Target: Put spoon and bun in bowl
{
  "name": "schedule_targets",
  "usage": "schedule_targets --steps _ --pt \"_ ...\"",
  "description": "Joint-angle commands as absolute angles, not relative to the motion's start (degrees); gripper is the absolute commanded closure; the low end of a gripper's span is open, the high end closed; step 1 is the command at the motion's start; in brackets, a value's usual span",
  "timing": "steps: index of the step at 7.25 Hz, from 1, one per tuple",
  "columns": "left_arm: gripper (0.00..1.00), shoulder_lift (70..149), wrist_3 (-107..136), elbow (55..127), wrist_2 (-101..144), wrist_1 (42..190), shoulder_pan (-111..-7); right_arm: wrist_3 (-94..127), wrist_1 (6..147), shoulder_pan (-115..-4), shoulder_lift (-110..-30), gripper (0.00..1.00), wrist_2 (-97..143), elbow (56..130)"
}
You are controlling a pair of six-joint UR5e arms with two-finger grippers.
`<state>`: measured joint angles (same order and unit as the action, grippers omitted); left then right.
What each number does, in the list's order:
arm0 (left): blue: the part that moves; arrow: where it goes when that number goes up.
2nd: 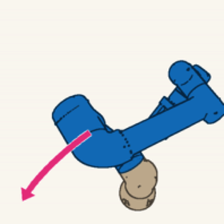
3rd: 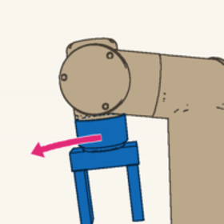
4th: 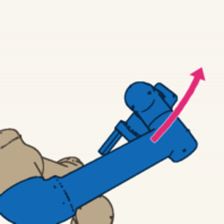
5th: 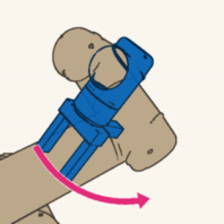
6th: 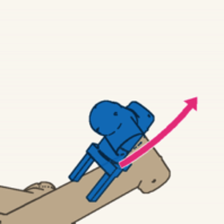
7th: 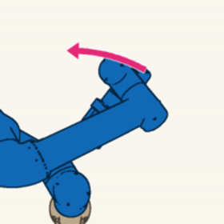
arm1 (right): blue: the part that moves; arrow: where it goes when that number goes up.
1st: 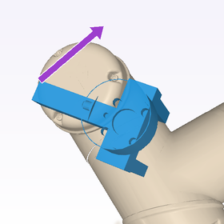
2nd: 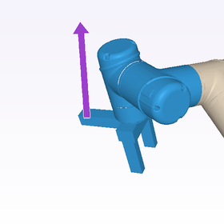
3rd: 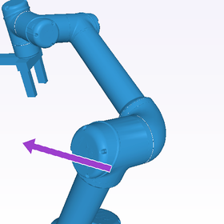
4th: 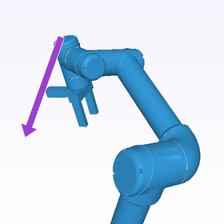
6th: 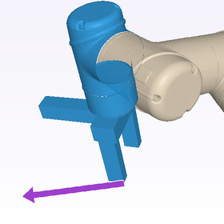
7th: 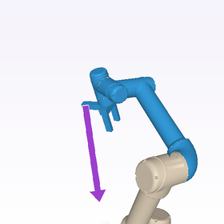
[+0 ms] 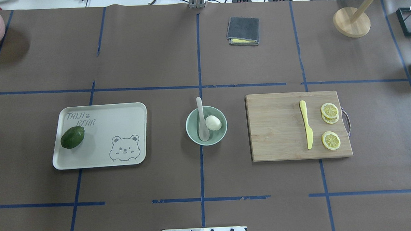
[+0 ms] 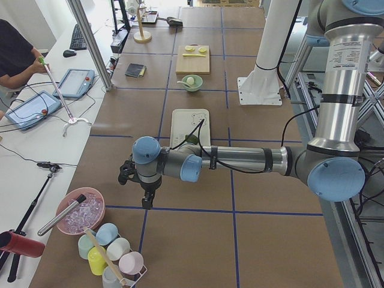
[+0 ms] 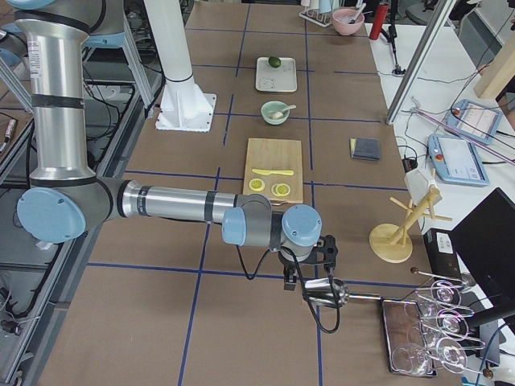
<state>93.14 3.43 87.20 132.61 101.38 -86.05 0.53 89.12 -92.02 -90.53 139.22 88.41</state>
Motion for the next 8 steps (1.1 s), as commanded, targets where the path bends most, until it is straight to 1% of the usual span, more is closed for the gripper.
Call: schedule_targets --steps 1,8 --pt "0.00 93.08 3.43 87.19 132.54 101.43 -86.04 0.53 89.12 -92.02 -90.35 0.00 139.22 88.42" --pt "0.00 92.46 3.43 87.36 133.07 101.51 -86.22 0.53 89.12 -92.02 -90.35 0.00 139.22 88.86"
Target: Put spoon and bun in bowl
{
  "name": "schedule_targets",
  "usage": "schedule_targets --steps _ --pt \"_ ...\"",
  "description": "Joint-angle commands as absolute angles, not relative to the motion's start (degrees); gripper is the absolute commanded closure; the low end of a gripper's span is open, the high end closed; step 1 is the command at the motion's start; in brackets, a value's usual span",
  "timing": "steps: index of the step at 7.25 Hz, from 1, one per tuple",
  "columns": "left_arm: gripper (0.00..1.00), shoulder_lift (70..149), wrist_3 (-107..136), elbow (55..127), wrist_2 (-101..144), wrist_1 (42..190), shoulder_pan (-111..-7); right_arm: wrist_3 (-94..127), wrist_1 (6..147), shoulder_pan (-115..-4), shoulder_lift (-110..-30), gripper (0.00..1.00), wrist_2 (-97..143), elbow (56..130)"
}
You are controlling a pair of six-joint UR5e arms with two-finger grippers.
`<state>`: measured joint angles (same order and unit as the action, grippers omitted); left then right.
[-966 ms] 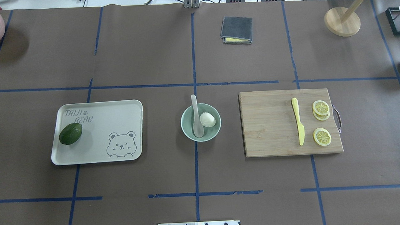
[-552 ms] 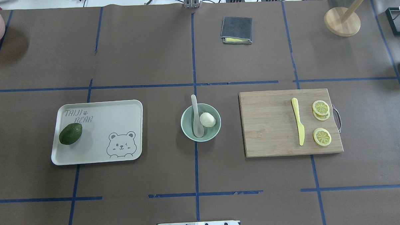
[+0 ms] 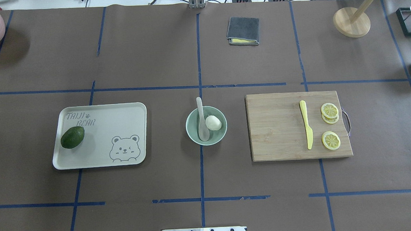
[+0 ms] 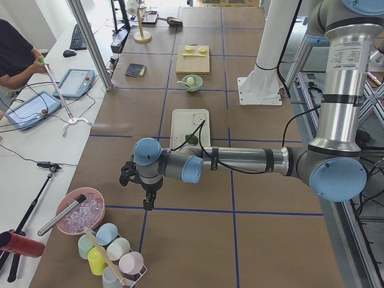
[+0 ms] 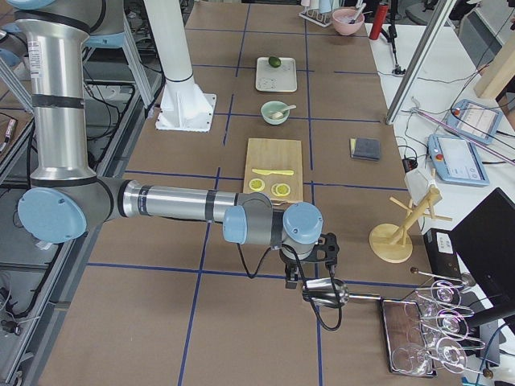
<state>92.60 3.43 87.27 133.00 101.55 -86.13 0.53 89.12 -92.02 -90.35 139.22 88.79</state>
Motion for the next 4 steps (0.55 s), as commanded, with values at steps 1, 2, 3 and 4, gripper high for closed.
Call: schedule_targets --steps 1,2,3,4 --pt "0.00 92.55 3.43 87.45 133.07 101.43 -87.18 0.53 89.12 -92.02 -90.35 0.00 139.22 88.86" --pt "0.00 92.46 3.43 87.45 133.07 101.43 -87.54 0.53 89.12 -92.02 -90.35 0.00 139.22 88.86" --pt "0.00 92.46 3.43 87.45 133.07 101.34 -88.15 0.53 89.12 -92.02 -90.35 0.00 139.22 88.86" --pt "0.00 92.46 3.43 87.45 133.07 101.34 -88.15 0.53 89.12 -92.02 -90.26 0.00 139.22 88.86"
